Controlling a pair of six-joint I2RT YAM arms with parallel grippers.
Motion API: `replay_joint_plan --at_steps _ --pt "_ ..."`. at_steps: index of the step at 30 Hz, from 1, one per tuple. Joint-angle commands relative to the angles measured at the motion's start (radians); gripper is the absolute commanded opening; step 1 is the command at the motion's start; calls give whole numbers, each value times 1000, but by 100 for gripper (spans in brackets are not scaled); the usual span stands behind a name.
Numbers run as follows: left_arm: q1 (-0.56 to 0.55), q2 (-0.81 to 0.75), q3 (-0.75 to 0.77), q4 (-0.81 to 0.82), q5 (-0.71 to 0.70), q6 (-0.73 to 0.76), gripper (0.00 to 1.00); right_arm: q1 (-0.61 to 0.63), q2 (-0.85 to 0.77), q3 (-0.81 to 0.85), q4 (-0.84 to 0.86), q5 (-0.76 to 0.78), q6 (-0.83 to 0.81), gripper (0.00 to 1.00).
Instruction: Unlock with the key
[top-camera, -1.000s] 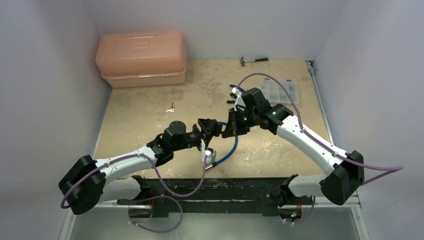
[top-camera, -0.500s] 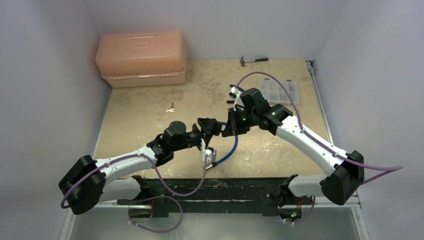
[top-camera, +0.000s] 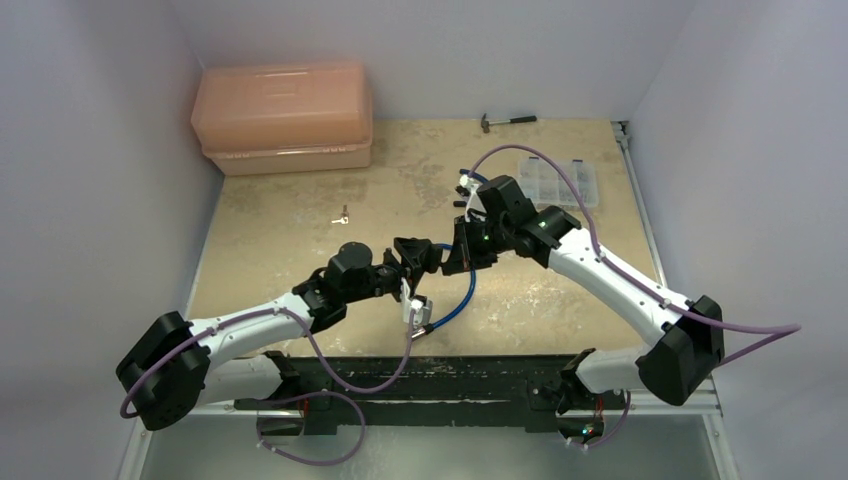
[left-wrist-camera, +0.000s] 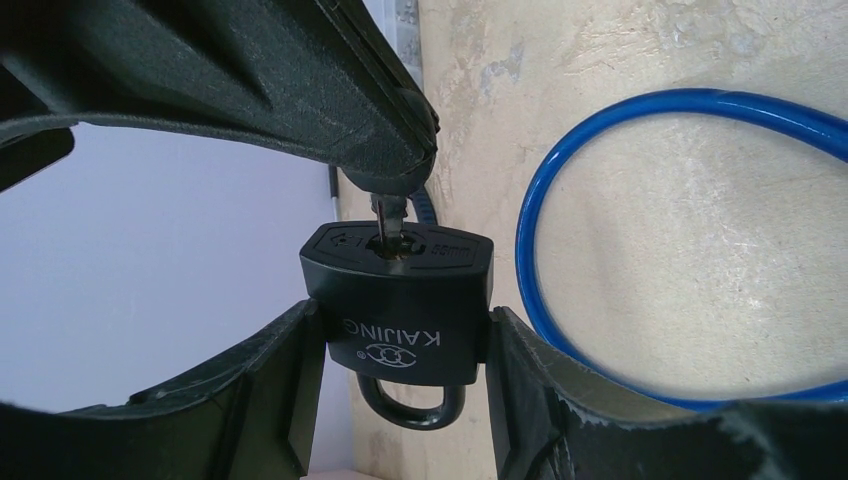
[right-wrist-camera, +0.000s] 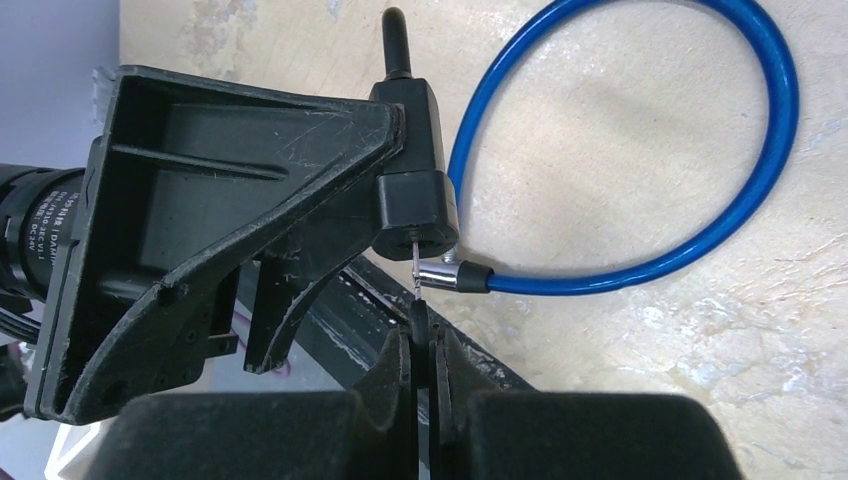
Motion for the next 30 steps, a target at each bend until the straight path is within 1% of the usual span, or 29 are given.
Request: replay_joint_plan --at_steps 1,3,4,7,9,11,16,23,26,30 --pt "-28 -60 39 161 138 10 0 -2 18 62 55 140 -74 0" --pt "-30 -58 42 165 139 7 0 -3 19 68 57 149 -78 0" --pt "-32 -54 39 177 138 2 0 -6 20 64 59 116 -43 0" --pt "-36 -54 26 231 140 -40 0 -11 33 55 75 94 35 0" --pt "-36 -53 26 233 144 -46 0 -11 48 51 98 35 55 0" --pt "-39 -51 27 231 143 -43 0 -11 58 54 104 17 53 0" --pt "-41 -50 30 216 136 -35 0 -11 36 65 83 94 33 0" --pt "-41 -50 34 204 137 -31 0 -12 19 54 72 117 12 0" --pt "-41 -59 39 179 168 -28 0 -11 18 58 77 120 -57 0" --pt "-41 -55 59 131 219 -29 0 -9 10 65 65 193 -133 0"
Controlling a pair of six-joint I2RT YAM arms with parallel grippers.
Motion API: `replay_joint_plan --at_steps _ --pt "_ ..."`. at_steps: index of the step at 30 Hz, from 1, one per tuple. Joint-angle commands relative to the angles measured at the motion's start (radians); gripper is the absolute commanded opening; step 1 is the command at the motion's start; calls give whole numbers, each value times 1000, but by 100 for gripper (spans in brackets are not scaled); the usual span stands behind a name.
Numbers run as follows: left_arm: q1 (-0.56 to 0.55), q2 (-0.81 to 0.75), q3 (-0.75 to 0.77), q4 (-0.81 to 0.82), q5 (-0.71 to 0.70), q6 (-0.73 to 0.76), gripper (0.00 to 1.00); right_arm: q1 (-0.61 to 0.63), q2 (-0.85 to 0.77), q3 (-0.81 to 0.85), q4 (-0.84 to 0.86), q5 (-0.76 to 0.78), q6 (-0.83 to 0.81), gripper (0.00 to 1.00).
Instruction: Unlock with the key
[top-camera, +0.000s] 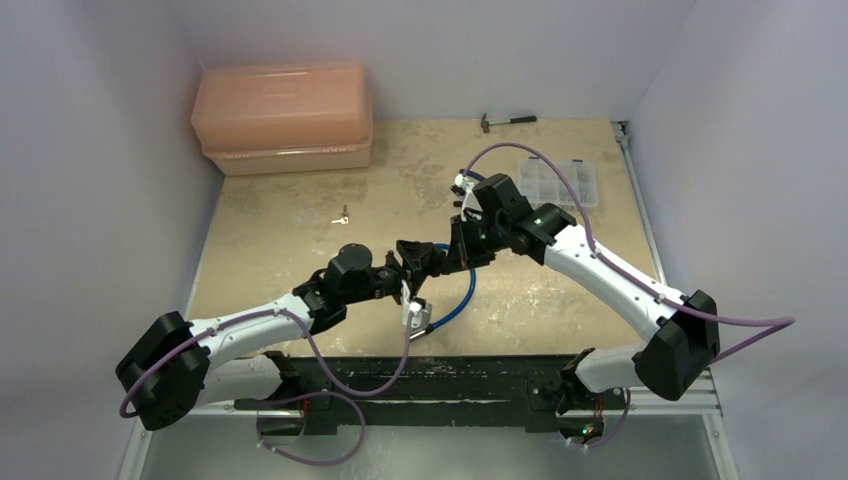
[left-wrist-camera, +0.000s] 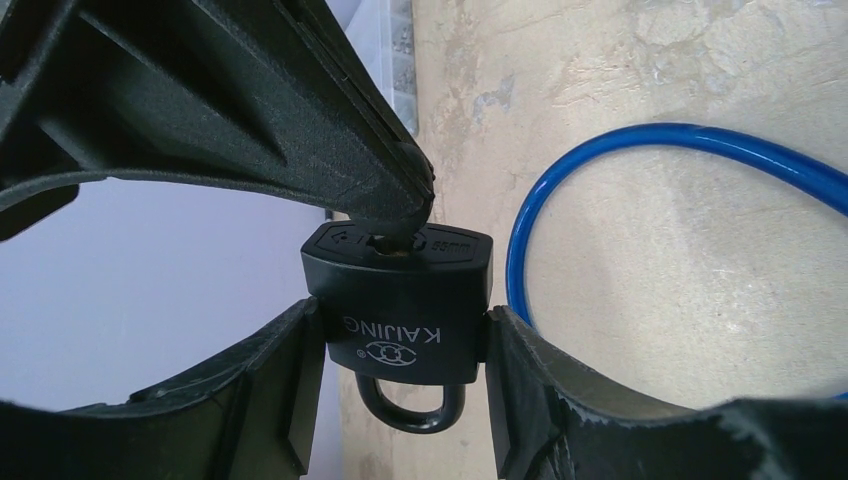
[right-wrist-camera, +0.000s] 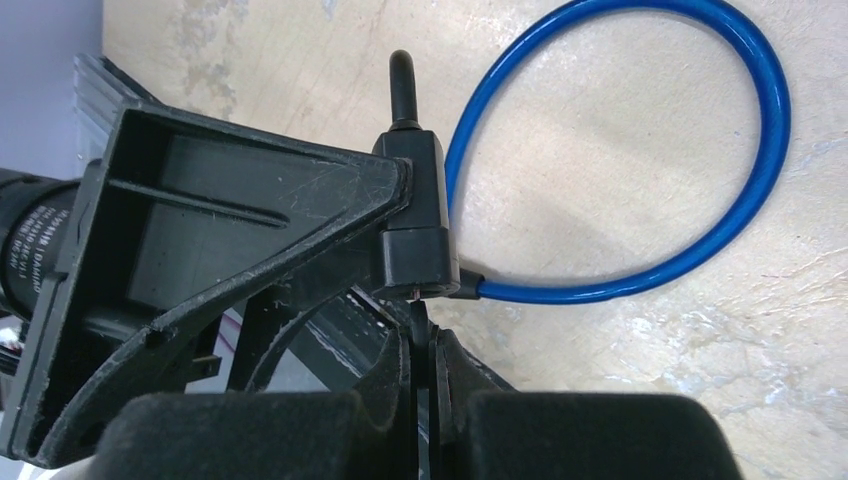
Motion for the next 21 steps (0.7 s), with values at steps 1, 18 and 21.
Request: replay_joint_plan --at_steps 1,18,21 --pt "-33 -52 67 108 185 -4 0 -11 -23 38 71 198 -107 0" --pt "-42 -64 66 174 246 -94 0 -12 45 -6 250 -32 142 0" --pt "-47 -63 66 171 247 -92 0 -7 52 13 222 83 115 0"
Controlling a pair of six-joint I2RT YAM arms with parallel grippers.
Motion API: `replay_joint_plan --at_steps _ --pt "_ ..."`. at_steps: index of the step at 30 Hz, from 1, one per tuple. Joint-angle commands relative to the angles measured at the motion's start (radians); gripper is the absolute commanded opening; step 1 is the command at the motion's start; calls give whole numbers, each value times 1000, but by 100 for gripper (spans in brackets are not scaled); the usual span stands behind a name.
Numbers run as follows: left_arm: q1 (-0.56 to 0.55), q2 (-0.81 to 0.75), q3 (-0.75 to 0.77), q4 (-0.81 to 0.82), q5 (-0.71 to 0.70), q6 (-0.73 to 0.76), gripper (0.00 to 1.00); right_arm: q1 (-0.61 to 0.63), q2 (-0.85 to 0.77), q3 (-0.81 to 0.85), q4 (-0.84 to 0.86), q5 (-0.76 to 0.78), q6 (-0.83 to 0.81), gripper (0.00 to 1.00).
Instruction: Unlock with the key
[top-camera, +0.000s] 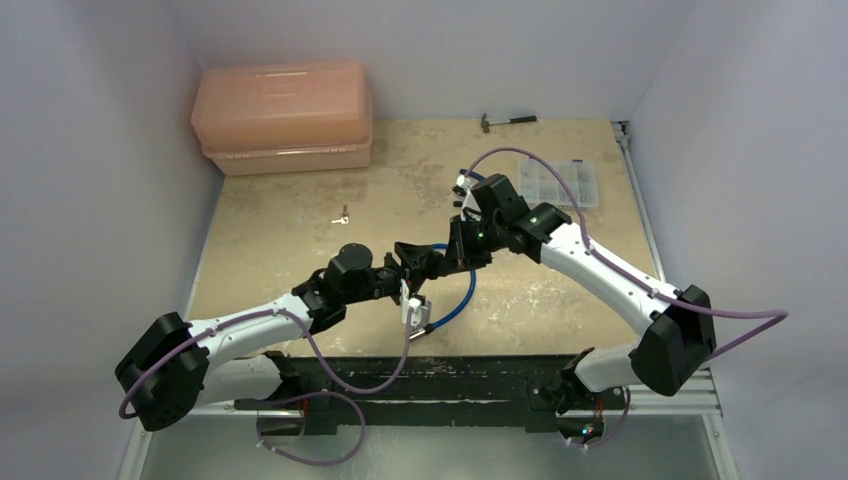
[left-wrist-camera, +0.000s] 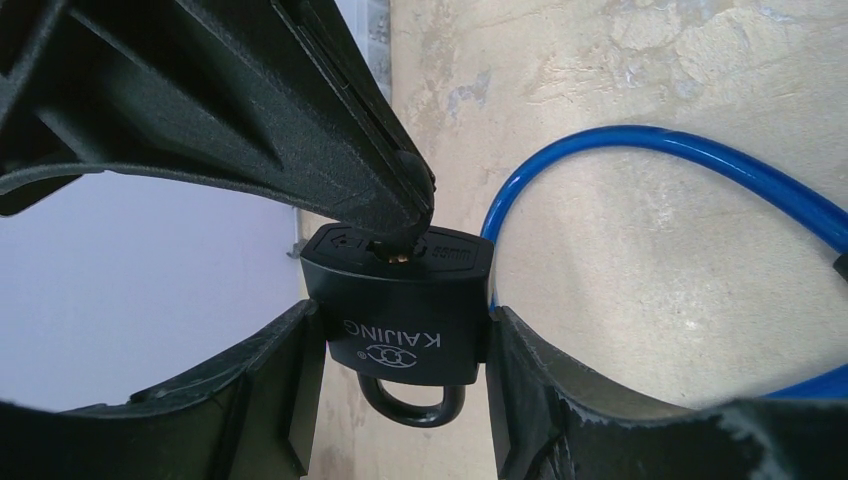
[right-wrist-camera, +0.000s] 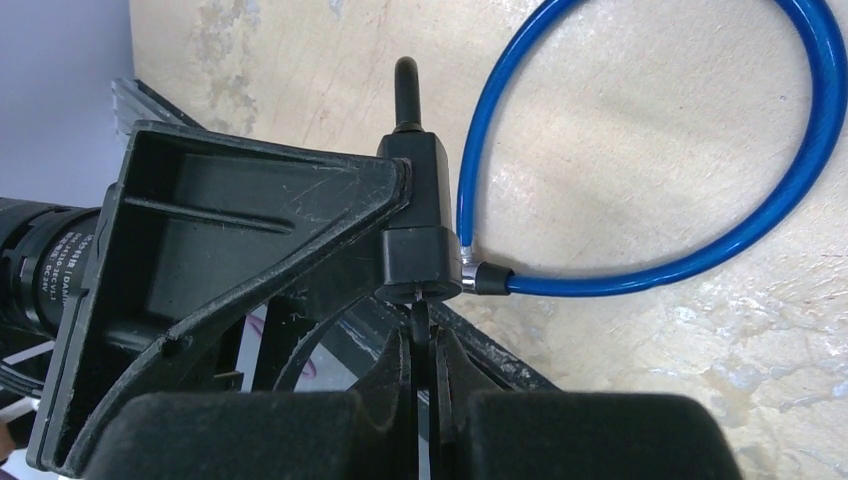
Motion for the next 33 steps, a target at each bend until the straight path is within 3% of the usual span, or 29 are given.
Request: replay_joint_plan --at_steps 1,6,16,31,32,33 --pt "-49 -58 65 203 234 -21 0 -3 31 28 190 154 16 0" --pt "-50 -48 74 187 241 -35 0 -3 48 33 168 224 -36 0" --pt "-49 -50 86 144 237 -28 0 -3 77 11 216 96 -15 0" --pt "-48 -53 82 142 203 -15 0 -5 70 -25 260 49 60 0" --pt "-49 -53 81 141 200 -11 0 -6 67 -25 254 48 53 2" --pt "-49 -53 81 138 196 -9 0 -4 63 -26 249 48 46 10"
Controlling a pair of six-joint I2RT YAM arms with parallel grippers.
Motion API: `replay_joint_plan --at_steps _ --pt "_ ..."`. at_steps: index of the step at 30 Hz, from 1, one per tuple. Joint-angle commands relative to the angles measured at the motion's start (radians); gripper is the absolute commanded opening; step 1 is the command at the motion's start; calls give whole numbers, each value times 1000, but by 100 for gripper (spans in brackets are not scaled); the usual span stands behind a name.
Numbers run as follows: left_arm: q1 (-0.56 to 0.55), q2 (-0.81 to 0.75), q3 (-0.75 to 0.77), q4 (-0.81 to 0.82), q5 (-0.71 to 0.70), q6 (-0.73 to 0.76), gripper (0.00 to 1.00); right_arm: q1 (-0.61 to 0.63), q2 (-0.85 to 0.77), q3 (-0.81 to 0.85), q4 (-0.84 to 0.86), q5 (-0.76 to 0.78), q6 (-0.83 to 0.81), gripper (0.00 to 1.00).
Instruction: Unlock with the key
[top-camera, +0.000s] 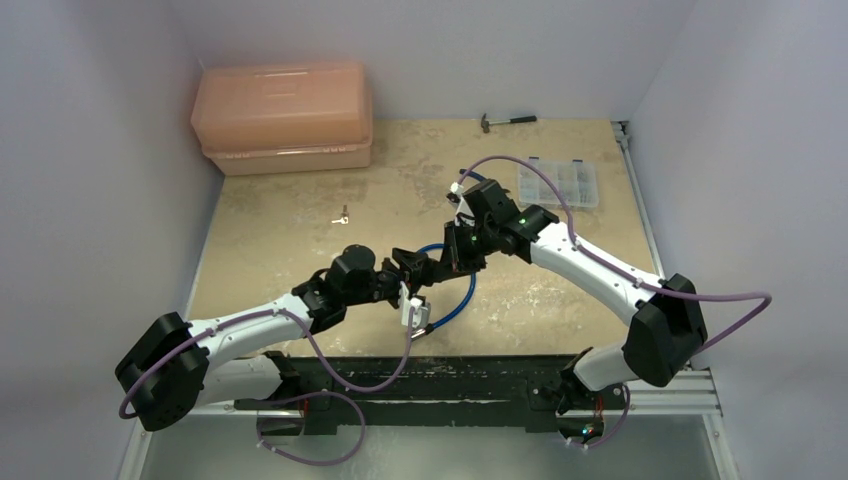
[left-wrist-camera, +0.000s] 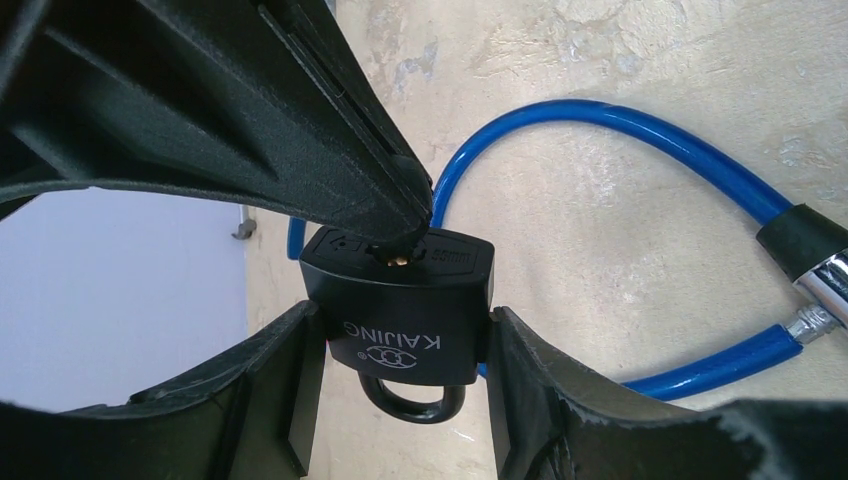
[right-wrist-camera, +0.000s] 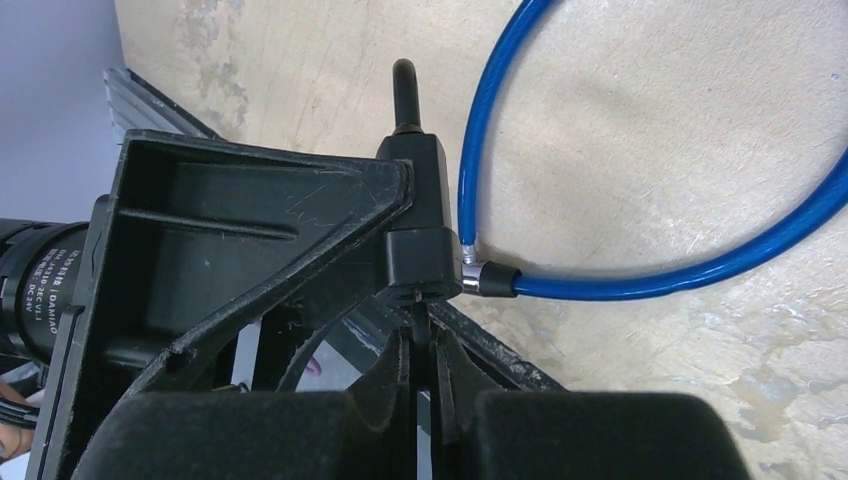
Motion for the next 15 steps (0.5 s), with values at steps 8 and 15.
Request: replay_joint_plan --at_steps 8,15 --pt "-49 -52 79 230 193 33 0 -16 -56 1 144 105 -69 59" --pt "-48 -55 79 231 189 36 0 -15 -118 -18 143 88 -77 61"
